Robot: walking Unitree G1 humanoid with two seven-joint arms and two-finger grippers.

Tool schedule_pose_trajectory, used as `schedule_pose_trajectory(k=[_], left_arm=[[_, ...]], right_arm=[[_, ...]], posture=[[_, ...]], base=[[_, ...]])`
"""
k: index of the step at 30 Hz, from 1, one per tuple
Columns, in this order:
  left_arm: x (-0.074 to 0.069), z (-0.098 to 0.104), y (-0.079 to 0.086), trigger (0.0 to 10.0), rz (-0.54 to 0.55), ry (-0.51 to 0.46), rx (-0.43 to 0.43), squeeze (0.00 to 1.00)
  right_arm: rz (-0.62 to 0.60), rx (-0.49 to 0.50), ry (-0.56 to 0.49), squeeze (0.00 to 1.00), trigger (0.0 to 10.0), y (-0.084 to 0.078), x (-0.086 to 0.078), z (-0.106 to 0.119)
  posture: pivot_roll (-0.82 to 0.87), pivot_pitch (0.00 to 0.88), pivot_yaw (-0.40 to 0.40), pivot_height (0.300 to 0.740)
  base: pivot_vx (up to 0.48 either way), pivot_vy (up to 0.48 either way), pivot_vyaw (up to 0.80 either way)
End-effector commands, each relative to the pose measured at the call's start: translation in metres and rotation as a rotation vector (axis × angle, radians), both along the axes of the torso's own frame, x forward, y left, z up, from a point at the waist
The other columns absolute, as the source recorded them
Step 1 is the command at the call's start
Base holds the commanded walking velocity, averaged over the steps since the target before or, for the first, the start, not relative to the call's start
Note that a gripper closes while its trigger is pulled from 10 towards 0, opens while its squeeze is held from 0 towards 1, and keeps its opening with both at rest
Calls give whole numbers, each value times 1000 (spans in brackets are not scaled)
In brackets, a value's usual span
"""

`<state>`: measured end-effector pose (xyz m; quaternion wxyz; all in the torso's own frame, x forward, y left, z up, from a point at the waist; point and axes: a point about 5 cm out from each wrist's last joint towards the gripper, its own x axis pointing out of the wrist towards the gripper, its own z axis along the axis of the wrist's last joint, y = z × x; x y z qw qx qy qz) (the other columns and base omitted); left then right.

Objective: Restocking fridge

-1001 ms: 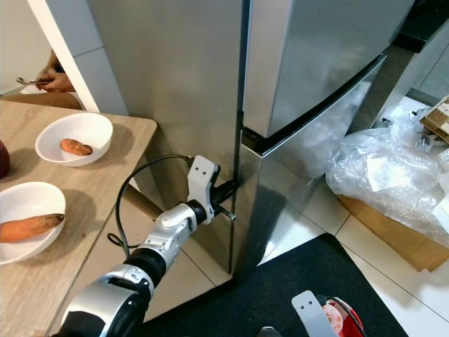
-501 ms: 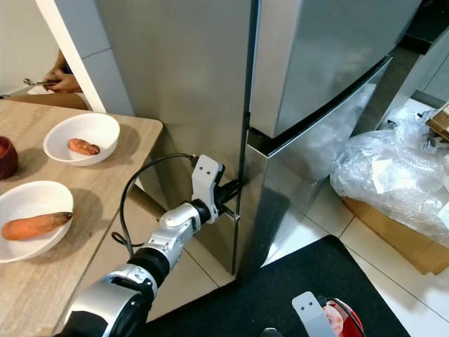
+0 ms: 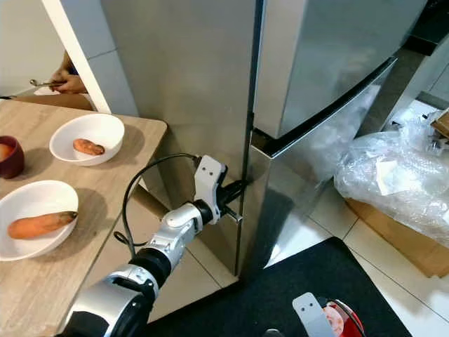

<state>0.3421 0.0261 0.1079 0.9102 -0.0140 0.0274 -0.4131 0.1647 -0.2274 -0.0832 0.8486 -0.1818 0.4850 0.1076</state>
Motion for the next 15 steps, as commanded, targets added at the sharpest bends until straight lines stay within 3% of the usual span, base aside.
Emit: schedule_pose_trajectory(k=[1,15], left_arm=[[-20,4,-48,10000,-191,-13,-19,0],[-25,4,-55,10000,-222,-18,-21,0]], right_arm=[[-22,-1,-3,0,10000,-3,-3,-1],[-25,-3,-1,0,10000,-4,-4,-1]], posture=[[-214,122,-6,700],[-214,122,-4,700]], base=[[0,0,0],[0,0,0]])
